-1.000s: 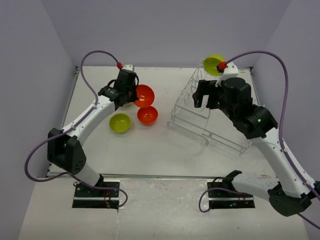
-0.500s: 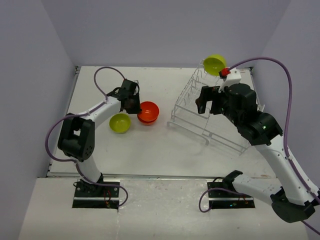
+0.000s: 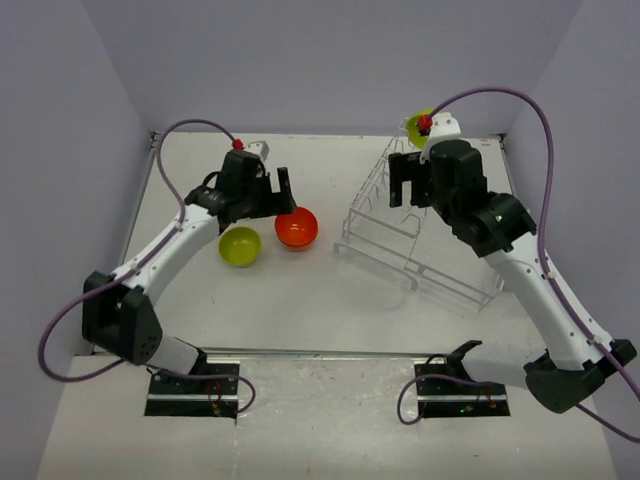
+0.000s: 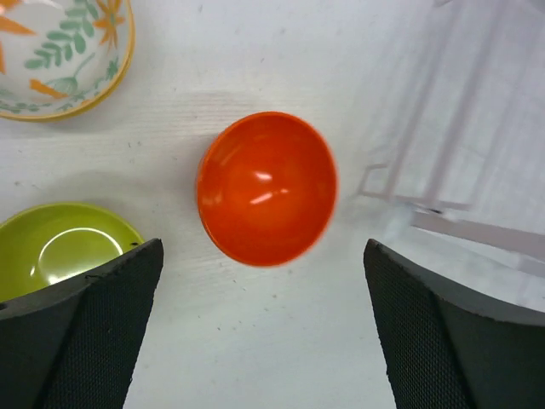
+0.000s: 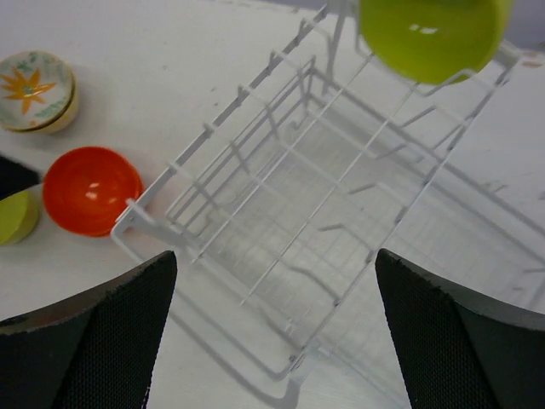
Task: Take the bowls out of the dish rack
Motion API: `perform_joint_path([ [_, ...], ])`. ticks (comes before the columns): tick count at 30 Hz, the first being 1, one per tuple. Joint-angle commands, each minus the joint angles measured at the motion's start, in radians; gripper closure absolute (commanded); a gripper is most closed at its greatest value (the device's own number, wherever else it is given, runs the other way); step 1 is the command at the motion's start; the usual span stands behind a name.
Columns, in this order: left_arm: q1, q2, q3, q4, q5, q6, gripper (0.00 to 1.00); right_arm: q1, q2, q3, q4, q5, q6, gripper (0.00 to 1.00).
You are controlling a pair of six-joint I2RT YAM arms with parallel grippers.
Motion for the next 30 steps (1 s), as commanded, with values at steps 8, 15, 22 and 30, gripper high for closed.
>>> perform_joint_path([
  [8,-0.059,-0.609,-0.008,-0.184,-0.142,0.079,0.00,-0.087,0.383,0.267,0.318,0.557,-0.565,0.01],
  [15,-0.059,-0.701,-0.088,-0.264,-0.127,0.154,0.00,-0.129,0.585,0.310,0.591,0.611,-0.876,0.13],
  [22,-0.059,-0.715,-0.166,-0.246,-0.116,0.180,0.00,-0.141,0.644,0.253,0.694,0.606,-0.961,0.30],
  [30,-0.059,-0.718,-0.213,-0.215,-0.107,0.183,0.00,-0.155,0.650,0.226,0.717,0.574,-0.970,0.72],
])
